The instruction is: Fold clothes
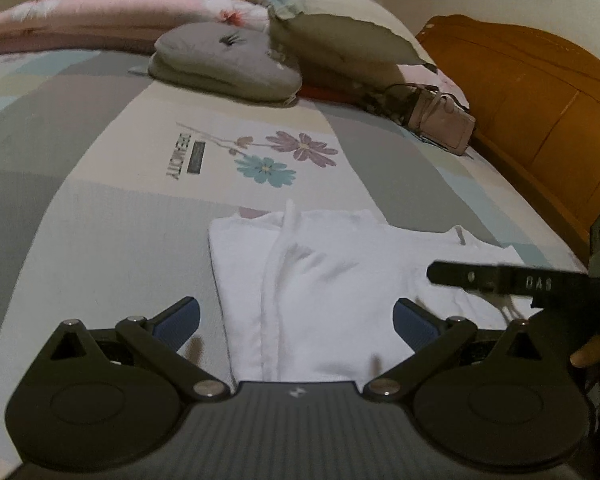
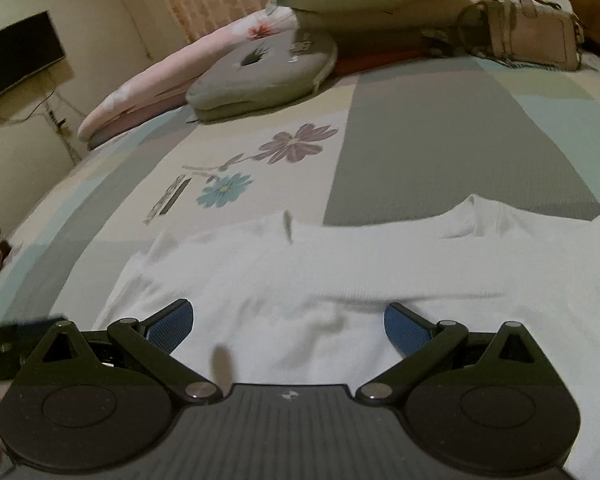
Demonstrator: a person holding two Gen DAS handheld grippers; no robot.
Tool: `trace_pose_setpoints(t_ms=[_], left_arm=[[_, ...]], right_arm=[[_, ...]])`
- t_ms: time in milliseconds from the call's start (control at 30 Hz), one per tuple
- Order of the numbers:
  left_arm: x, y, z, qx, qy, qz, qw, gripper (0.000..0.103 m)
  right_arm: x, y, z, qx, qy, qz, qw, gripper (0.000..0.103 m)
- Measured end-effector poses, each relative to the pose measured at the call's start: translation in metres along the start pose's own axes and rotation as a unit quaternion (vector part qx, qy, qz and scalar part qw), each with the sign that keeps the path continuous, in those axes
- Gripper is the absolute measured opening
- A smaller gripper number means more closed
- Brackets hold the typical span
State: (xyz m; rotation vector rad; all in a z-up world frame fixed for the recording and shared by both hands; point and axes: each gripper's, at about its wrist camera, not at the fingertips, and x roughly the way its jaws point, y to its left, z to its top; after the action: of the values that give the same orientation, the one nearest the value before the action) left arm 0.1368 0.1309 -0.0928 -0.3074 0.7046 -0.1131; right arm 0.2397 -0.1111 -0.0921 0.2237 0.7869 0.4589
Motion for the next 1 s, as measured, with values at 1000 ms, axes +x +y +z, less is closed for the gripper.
trace_pose_setpoints(t_ms=[1000], left_arm=[[0.062, 0.065, 0.031, -0.168, 0.193, -0.221, 0.9412, 0.102]], right_arm=[[-0.085, -0.003, -0.048, 0.006, -0.010, -0.004, 1.000, 0.103]])
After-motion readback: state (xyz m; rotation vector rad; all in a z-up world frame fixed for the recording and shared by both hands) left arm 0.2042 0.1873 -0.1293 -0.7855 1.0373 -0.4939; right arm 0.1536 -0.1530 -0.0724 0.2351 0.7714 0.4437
